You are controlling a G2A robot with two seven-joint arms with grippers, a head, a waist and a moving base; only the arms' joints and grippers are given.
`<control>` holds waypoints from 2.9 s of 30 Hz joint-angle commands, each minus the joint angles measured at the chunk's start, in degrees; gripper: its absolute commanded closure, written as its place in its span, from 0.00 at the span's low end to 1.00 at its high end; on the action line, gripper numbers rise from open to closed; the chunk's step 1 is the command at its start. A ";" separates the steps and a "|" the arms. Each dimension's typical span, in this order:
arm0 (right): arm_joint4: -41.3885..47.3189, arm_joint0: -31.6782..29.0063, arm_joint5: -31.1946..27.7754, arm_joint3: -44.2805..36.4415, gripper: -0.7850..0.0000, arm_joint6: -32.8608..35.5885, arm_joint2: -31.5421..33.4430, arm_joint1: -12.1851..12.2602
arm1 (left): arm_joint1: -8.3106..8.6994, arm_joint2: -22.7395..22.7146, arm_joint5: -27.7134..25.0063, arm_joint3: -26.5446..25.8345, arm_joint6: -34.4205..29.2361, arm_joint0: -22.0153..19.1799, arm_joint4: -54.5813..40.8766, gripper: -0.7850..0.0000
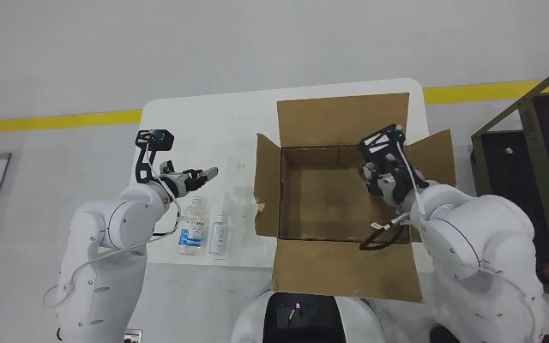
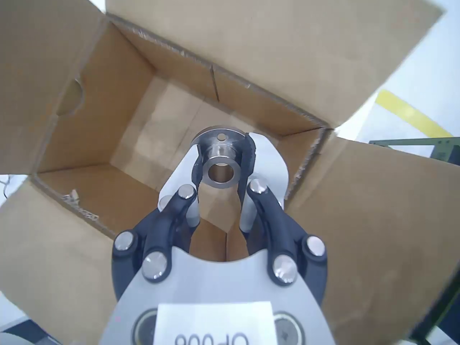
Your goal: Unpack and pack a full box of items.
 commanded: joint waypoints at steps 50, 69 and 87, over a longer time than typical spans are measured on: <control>6.83 -9.39 -6.95 -4.60 1.00 0.22 37.31 3.64 | 0.00 0.00 0.00 0.00 0.00 0.00 0.00 0.00; 9.02 -39.00 -3.27 -4.60 1.00 -13.99 35.63 1.80 | 0.00 0.00 0.00 0.00 0.00 0.00 0.00 0.00; 0.39 -54.07 5.77 -4.60 1.00 -29.50 28.25 0.14 | 0.00 0.00 0.00 0.00 0.00 0.00 0.00 0.00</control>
